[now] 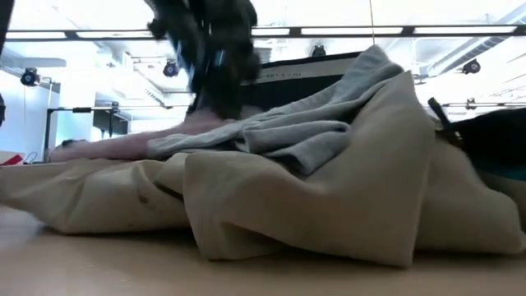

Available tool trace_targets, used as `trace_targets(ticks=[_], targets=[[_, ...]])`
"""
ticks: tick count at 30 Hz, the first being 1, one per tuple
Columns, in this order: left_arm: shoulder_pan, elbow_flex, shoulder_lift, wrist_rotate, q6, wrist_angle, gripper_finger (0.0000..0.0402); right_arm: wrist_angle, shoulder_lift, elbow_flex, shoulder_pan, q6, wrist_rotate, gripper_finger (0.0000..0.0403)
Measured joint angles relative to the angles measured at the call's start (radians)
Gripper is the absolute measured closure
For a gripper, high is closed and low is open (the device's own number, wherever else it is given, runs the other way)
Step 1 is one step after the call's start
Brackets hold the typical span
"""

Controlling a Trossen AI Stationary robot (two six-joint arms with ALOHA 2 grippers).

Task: Sort clothes
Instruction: Put the light pink shirt into the blue laundry bin

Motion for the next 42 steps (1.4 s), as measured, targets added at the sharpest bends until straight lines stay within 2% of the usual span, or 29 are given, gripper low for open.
trace_targets(ticks=[6, 12, 17, 26, 32, 38, 42], targets=[[0.005, 0.168, -0.146, -0.124, 0.031, -0.073, 0.0398, 0.026, 0.0, 0.0, 0.0, -0.029, -0.006, 0.0176], [0.005, 0.394, -0.211, -0.23, 0.06, -0.225, 0.0399, 0.056, 0.0, 0.0, 0.0, -0.059, -0.008, 0.0178], [0.003, 0.599, -0.225, -0.284, 0.106, -0.288, 0.04, 0.059, 0.0, 0.0, 0.0, -0.072, -0.008, 0.0184], [0.031, 0.897, -0.158, -0.357, 0.204, -0.256, 0.04, 0.066, -0.005, 0.0, 0.0, -0.07, -0.008, 0.0176], [0.108, 0.966, -0.074, -0.36, 0.264, -0.232, 0.04, 0.077, -0.008, 0.0, 0.0, -0.059, -0.008, 0.0184], [0.24, 1.004, 0.031, -0.357, 0.357, -0.198, 0.04, 0.08, -0.011, 0.0, 0.0, -0.059, -0.008, 0.0186], [0.337, 1.007, 0.117, -0.239, 0.363, -0.213, 0.04, 0.08, -0.011, 0.0, 0.0, -0.06, -0.008, 0.018]])
